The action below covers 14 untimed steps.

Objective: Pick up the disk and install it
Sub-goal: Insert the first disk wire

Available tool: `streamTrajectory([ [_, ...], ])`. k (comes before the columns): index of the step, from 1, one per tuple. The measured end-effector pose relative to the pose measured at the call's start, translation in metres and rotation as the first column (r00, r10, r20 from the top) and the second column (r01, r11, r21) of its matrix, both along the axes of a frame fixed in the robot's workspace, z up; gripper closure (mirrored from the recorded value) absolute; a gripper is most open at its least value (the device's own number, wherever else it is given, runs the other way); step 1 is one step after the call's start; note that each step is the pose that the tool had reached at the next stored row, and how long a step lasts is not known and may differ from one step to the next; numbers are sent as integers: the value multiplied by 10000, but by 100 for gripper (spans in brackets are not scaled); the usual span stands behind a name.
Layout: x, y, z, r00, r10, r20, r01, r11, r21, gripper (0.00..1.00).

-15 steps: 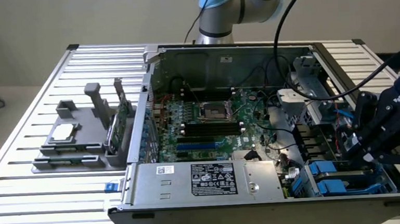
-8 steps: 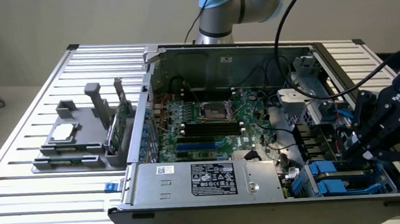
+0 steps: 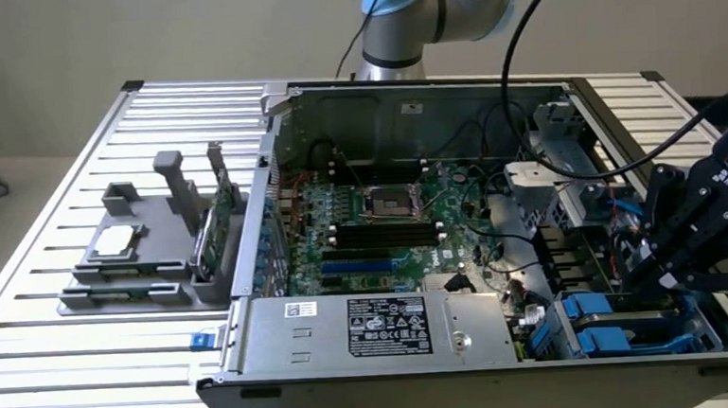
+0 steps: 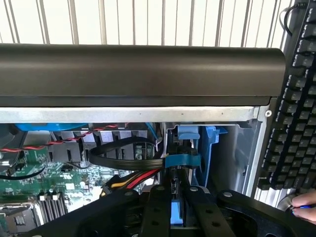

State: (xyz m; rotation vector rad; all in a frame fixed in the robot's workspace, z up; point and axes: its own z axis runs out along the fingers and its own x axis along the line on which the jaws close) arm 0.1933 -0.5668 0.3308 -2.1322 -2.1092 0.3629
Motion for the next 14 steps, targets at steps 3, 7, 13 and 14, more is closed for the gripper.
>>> streamTrajectory([
  [3,0,4,0,10000,-82,0,82,9999,-98,83],
  [7,0,15,0,9999,-153,2,153,9997,-202,83],
  [13,-8,27,0,9997,-234,6,234,9990,-389,83],
  [14,-10,28,-1,9997,-244,6,244,9988,-416,83],
])
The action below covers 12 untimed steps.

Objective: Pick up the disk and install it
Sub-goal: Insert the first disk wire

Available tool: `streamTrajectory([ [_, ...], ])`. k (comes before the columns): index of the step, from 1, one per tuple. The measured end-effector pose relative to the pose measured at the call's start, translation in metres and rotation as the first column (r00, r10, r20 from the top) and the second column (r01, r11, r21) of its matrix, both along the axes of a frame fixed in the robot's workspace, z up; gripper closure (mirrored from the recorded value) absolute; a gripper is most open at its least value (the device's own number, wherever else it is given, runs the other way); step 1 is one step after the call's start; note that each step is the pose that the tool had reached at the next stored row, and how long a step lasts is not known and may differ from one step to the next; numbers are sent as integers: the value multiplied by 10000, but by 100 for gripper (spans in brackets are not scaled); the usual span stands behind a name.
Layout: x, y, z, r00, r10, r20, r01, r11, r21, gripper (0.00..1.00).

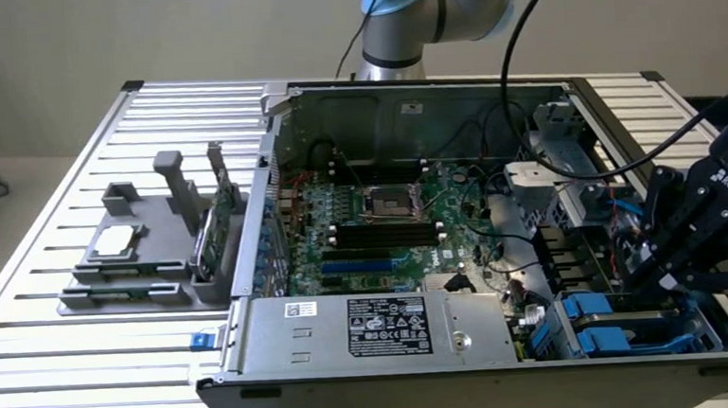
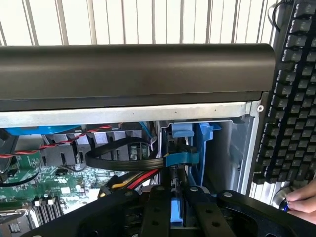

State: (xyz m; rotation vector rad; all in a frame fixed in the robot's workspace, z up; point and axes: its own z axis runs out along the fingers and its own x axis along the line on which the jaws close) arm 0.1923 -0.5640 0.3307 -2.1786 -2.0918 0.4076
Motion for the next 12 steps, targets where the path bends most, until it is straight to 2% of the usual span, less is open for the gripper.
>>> streamTrajectory([
  [5,-5,27,0,10000,-26,1,27,9998,-205,83],
  [9,-5,81,-8,10000,-33,1,33,9991,-419,83],
  [12,-7,108,-26,10000,-34,1,34,9989,-473,83],
])
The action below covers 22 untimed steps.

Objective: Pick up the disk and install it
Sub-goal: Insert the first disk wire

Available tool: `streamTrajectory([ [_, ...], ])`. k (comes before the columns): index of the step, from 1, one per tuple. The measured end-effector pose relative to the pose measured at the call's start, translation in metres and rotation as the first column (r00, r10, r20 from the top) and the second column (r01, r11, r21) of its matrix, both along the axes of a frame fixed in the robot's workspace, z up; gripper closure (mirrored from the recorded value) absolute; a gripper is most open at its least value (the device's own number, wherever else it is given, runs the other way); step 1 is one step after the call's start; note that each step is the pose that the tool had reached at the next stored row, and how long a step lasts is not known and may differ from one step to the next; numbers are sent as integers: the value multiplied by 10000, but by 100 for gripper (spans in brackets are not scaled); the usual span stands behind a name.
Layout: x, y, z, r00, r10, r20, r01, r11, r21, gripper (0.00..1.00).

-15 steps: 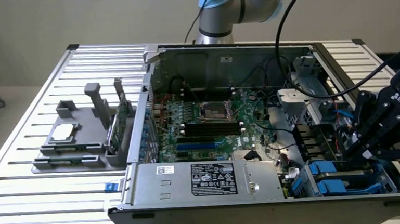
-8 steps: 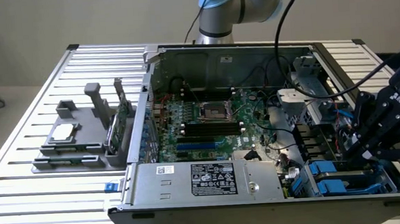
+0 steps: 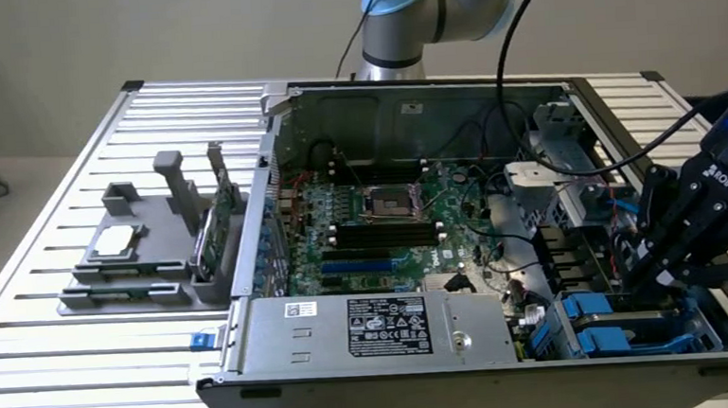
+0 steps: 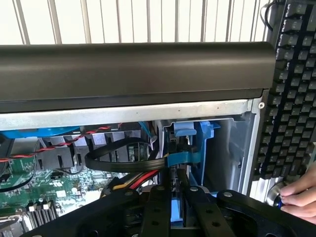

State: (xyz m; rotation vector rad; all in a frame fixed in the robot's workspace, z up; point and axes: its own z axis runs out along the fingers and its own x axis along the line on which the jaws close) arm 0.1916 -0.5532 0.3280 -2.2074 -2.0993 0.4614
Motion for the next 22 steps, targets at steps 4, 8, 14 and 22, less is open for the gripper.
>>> streamTrajectory([
  [4,0,7,-8,10000,-5,1,5,10000,-74,83],
  [8,0,23,-10,10000,-15,1,15,9999,-126,83],
  [14,0,32,-9,10000,-22,1,22,9998,-211,83],
  [22,0,34,-9,10000,-42,1,42,9996,-265,83],
])
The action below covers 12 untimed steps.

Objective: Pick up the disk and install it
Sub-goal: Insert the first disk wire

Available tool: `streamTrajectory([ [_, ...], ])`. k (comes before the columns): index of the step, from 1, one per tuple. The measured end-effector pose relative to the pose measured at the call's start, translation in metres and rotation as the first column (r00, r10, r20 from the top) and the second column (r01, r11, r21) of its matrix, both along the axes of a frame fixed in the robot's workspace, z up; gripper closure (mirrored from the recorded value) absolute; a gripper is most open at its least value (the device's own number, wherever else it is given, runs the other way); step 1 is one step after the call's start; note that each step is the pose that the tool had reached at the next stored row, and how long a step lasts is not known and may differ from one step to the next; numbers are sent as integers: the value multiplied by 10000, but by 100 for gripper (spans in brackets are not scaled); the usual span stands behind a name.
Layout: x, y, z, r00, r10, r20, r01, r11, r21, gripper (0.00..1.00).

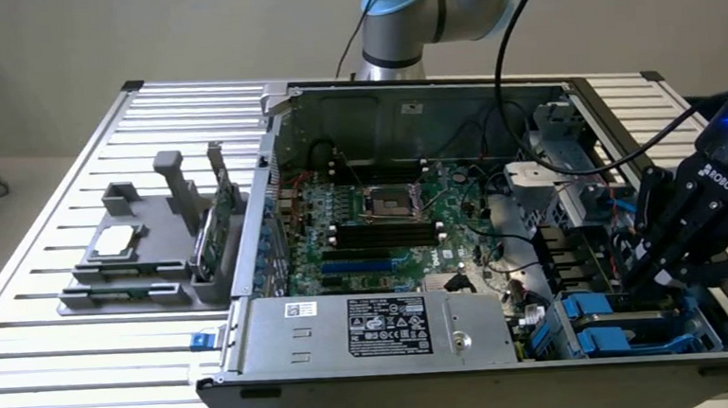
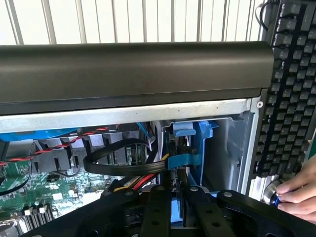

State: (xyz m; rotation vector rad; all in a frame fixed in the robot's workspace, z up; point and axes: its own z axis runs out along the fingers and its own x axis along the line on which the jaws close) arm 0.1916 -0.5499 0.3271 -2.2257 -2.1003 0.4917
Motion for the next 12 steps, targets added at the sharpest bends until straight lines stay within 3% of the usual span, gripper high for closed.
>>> streamTrajectory([
  [12,0,0,0,10000,-58,0,58,10000,-54,83],
])
